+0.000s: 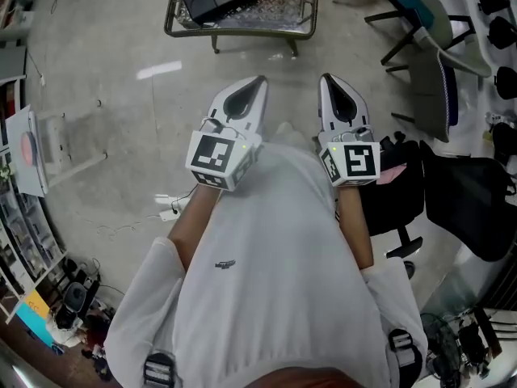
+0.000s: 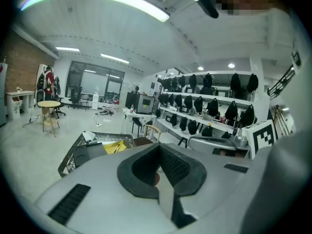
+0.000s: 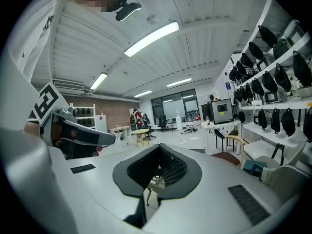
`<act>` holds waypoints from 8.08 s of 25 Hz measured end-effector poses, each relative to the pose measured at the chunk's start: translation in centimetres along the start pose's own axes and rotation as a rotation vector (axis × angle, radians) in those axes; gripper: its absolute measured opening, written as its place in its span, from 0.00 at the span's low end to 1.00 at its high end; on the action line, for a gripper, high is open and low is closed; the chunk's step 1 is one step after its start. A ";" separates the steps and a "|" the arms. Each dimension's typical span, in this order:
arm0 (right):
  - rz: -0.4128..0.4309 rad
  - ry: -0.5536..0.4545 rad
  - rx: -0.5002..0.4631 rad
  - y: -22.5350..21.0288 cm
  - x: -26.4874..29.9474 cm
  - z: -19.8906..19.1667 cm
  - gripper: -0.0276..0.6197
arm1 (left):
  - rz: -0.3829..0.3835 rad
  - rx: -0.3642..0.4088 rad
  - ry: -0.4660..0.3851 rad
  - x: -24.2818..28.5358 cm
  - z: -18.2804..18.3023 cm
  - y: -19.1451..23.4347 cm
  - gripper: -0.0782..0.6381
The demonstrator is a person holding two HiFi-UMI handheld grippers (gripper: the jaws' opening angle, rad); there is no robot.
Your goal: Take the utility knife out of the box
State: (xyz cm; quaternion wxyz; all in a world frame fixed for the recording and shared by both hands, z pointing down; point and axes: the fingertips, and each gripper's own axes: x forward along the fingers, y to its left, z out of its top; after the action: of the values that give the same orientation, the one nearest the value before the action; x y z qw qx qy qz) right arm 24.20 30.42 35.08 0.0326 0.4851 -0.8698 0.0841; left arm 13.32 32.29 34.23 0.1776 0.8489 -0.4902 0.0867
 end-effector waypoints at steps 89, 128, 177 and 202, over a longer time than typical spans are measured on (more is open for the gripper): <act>-0.029 0.449 0.204 -12.3 54.1 -14.7 0.21 | 0.166 -0.162 0.070 27.3 10.6 36.0 0.11; -0.432 1.031 0.281 -18.5 58.0 -34.5 0.25 | 0.225 -0.268 0.175 29.4 6.2 38.1 0.11; -0.170 0.334 0.175 -15.8 48.8 -4.1 0.21 | 0.183 -0.155 -0.007 25.3 12.7 35.3 0.10; -0.013 -0.002 0.003 -10.9 41.2 9.2 0.21 | 0.170 -0.108 -0.111 22.4 16.1 34.5 0.11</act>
State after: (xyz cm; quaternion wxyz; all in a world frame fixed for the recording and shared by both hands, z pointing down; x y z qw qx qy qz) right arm 11.96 -11.42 32.96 0.0315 0.4911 -0.8664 0.0844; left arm -5.55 -7.61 33.99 0.1877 0.7971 -0.5733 0.0277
